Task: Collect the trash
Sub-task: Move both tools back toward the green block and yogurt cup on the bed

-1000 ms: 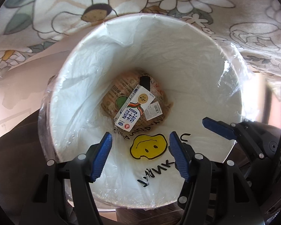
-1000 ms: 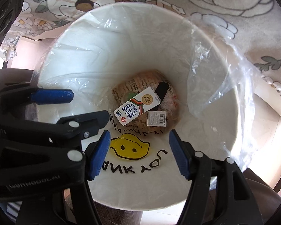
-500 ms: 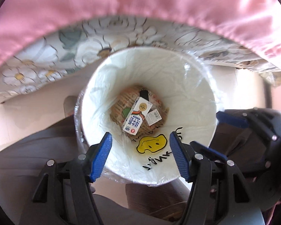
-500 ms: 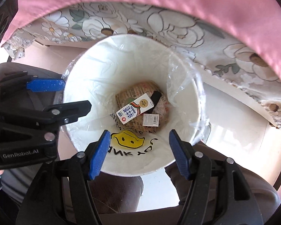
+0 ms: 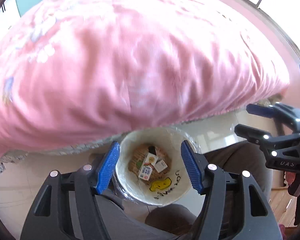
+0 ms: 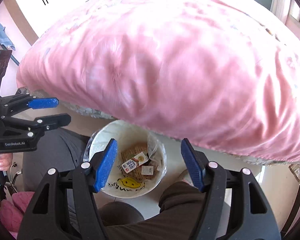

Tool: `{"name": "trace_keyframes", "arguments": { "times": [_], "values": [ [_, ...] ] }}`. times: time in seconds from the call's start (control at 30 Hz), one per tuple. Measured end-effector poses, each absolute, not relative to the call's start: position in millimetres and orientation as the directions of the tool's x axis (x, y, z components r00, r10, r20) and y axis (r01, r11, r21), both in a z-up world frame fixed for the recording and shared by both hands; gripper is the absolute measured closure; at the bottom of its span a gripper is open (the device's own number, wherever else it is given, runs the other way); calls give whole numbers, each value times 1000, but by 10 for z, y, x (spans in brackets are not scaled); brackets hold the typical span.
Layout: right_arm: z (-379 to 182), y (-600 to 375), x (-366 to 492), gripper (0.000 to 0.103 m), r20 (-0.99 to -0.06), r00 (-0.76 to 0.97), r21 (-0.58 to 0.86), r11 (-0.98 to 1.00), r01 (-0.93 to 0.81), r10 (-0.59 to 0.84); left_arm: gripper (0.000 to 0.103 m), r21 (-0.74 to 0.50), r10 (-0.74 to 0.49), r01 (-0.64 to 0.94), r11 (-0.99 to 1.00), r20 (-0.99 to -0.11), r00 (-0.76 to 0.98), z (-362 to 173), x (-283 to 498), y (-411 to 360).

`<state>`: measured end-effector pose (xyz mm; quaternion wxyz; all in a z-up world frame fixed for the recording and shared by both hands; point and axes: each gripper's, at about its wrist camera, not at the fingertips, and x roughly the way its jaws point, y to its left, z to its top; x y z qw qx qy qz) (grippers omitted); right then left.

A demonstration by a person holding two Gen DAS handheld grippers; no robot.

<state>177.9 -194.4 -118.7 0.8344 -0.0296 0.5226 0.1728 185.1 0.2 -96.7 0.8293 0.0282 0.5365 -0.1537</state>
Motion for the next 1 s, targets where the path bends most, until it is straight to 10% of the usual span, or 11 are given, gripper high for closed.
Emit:
{"name": "trace_keyframes", "arguments": {
  "times": [0.5, 1.0],
  "values": [
    [432, -2349, 2387, 18, -694, 684, 1, 951, -309, 223, 12, -24, -199, 268, 963, -734, 650, 515, 2478, -166],
    [957, -2427, 3809, 16, -608, 766, -46, 955, -294, 207, 10, -50, -191, 220, 974, -701, 687, 846, 3796, -357]
  ]
}}
